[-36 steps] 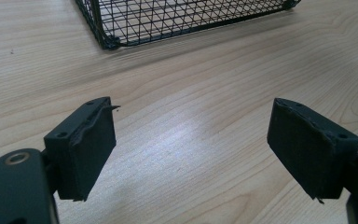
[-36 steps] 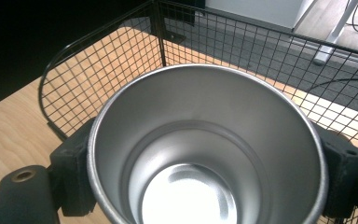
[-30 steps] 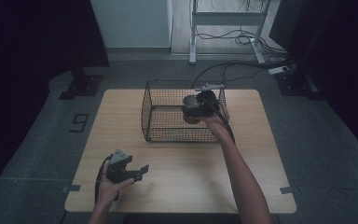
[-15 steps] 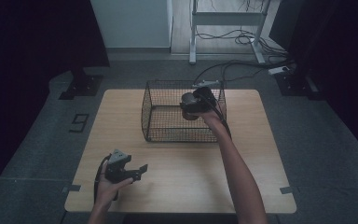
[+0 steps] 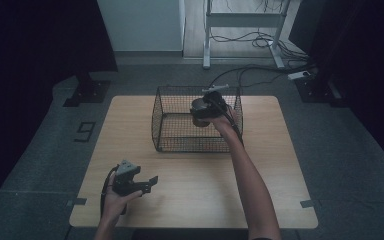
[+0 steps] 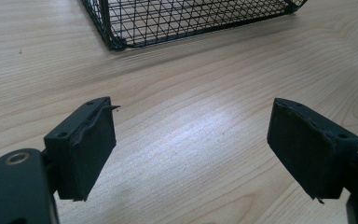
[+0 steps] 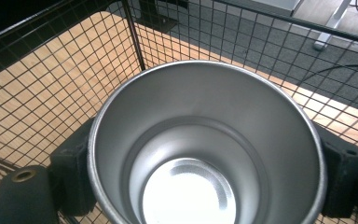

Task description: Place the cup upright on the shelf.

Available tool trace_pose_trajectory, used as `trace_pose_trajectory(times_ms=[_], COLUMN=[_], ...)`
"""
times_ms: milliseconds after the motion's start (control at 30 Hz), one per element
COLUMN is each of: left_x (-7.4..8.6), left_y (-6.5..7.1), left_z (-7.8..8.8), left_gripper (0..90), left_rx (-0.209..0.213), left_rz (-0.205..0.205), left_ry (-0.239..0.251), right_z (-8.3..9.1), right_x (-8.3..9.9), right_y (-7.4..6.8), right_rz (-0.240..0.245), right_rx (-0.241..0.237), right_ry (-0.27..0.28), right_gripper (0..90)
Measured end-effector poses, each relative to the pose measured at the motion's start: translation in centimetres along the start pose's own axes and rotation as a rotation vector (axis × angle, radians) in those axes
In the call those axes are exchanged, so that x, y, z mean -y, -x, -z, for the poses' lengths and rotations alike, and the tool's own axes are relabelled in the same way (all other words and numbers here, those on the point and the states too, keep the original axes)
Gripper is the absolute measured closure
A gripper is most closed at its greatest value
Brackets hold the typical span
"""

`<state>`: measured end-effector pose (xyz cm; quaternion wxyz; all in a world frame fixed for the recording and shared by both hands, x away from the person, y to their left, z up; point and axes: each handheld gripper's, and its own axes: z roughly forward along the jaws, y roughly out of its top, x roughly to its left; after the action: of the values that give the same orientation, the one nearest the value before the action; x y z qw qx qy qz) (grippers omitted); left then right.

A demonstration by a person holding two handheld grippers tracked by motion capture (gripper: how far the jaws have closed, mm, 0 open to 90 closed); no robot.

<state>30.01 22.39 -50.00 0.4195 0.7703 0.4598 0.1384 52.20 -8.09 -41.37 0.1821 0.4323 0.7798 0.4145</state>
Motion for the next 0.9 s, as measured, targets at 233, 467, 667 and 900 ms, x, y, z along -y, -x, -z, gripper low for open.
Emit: trace_pose_trajectory(times_ms=[233,467,667,900], left_x=[0.0,0.1,0.1,0.1], left_y=[-0.1,-0.3,-0.3,-0.3], left_z=[0.0,0.1,0.2,0.3], left_gripper=[15.5,15.5,15.6,15.6], left_rx=[0.003,0.001,0.000,0.000], left_rz=[0.002,0.007,0.008,0.010], left_ry=[-0.001,0.004,0.007,0.010], right_z=[-1.5,-3.1,-3.9,-4.7], right_x=[-0.1,0.1,0.7,1.1], right_y=[0.3,0.9,1.5,2.0], right_rz=[-0.010,-0.020,-0.023,-0.022], right_rx=[0.003,0.017,0.029,0.037], right_ry=[-0.016,-0.039,-0.068,-0.093], right_gripper=[14.2,14.2,14.2,14.1])
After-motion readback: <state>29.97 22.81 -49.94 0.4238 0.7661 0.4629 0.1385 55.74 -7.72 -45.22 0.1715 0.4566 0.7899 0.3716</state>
